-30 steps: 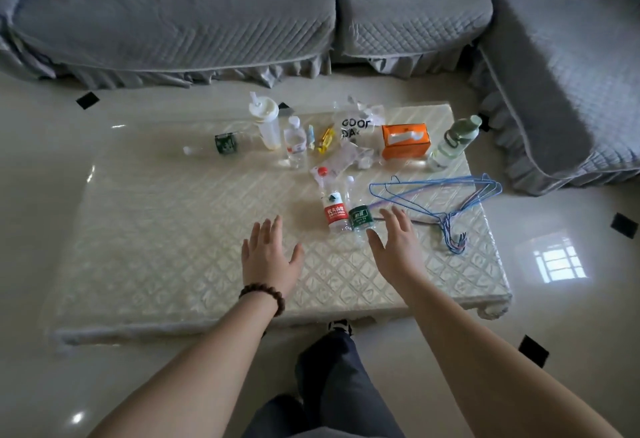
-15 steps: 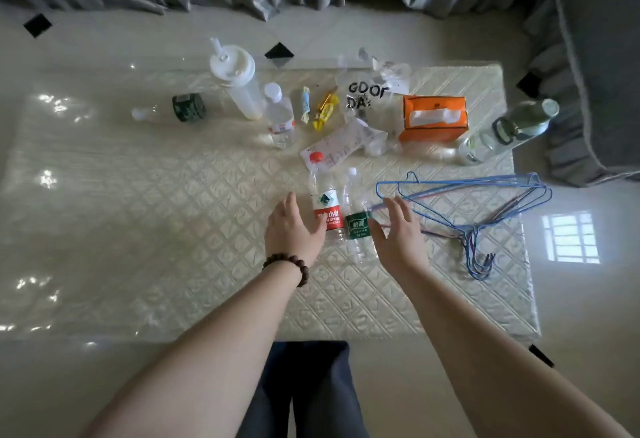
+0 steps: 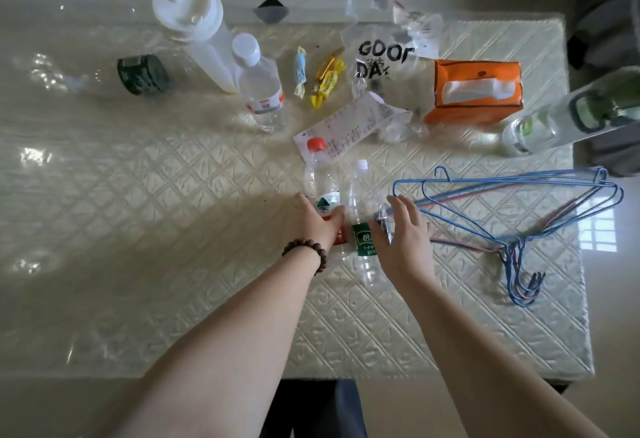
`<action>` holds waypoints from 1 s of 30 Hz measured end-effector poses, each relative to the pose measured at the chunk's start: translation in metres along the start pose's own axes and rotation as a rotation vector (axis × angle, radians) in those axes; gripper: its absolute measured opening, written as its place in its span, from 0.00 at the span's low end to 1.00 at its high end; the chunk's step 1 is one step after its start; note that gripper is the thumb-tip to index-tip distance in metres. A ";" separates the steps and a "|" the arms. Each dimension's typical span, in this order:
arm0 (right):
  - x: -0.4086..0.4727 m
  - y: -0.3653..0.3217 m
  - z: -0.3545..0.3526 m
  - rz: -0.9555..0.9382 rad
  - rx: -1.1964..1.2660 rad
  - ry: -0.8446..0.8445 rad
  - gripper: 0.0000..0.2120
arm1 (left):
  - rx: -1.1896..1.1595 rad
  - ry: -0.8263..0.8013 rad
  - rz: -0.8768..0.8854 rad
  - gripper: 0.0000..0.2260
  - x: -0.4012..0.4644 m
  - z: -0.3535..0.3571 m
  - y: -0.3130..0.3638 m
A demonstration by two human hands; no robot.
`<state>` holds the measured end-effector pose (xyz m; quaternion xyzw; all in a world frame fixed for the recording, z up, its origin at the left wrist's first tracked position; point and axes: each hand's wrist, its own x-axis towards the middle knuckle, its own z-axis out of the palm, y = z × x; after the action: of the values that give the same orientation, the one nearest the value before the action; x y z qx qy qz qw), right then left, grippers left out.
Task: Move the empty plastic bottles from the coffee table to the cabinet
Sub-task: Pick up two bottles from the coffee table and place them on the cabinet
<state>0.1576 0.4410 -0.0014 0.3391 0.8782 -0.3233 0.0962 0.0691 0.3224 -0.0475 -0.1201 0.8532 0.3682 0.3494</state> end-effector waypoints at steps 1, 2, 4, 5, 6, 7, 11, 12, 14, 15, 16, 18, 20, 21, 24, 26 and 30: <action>0.001 0.000 0.001 -0.015 -0.029 0.021 0.27 | -0.005 0.015 0.013 0.25 -0.001 -0.003 -0.001; 0.002 -0.002 0.003 -0.028 -0.056 0.045 0.27 | -0.006 0.029 0.028 0.22 -0.002 -0.006 -0.002; 0.003 -0.006 0.005 -0.050 -0.100 0.075 0.28 | 0.014 0.060 0.066 0.19 -0.005 -0.015 -0.002; 0.003 -0.009 0.007 -0.052 -0.118 0.075 0.29 | 0.035 0.086 0.090 0.19 -0.007 -0.019 -0.003; 0.003 -0.011 0.009 -0.038 -0.131 0.059 0.30 | 0.046 0.113 0.115 0.19 -0.008 -0.022 -0.004; 0.005 -0.013 0.011 -0.011 -0.140 0.031 0.32 | 0.053 0.130 0.130 0.19 -0.009 -0.026 -0.007; 0.010 -0.017 0.024 0.095 -0.148 -0.072 0.41 | 0.026 0.144 0.155 0.20 -0.017 -0.036 -0.018; 0.012 -0.018 0.027 0.106 -0.154 -0.091 0.42 | 0.023 0.145 0.161 0.20 -0.018 -0.039 -0.021; 0.015 -0.020 0.030 0.146 -0.150 -0.115 0.42 | 0.021 0.139 0.168 0.20 -0.023 -0.044 -0.024; 0.016 -0.022 0.031 0.166 -0.142 -0.120 0.42 | 0.025 0.145 0.176 0.20 -0.025 -0.048 -0.025; 0.016 -0.023 0.031 0.175 -0.132 -0.120 0.41 | 0.033 0.166 0.194 0.21 -0.027 -0.052 -0.025; 0.014 -0.027 0.028 0.163 -0.112 -0.106 0.41 | 0.074 0.218 0.227 0.23 -0.031 -0.061 -0.025; 0.007 -0.032 0.021 0.133 -0.079 -0.079 0.42 | 0.148 0.247 0.236 0.24 -0.038 -0.073 -0.021; 0.003 -0.036 0.016 0.122 -0.059 -0.064 0.42 | 0.184 0.254 0.232 0.25 -0.044 -0.081 -0.016; -0.015 -0.050 -0.012 0.104 -0.002 -0.020 0.41 | 0.238 0.272 0.253 0.25 -0.068 -0.103 0.003; -0.031 -0.060 -0.035 0.106 0.053 0.013 0.41 | 0.256 0.269 0.262 0.26 -0.088 -0.119 0.017; -0.071 -0.085 -0.088 0.123 0.131 0.091 0.40 | 0.277 0.265 0.319 0.27 -0.135 -0.154 0.044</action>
<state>0.1589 0.4112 0.1371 0.4124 0.8360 -0.3579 0.0537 0.0690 0.2364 0.1435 0.0181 0.9420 0.2791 0.1853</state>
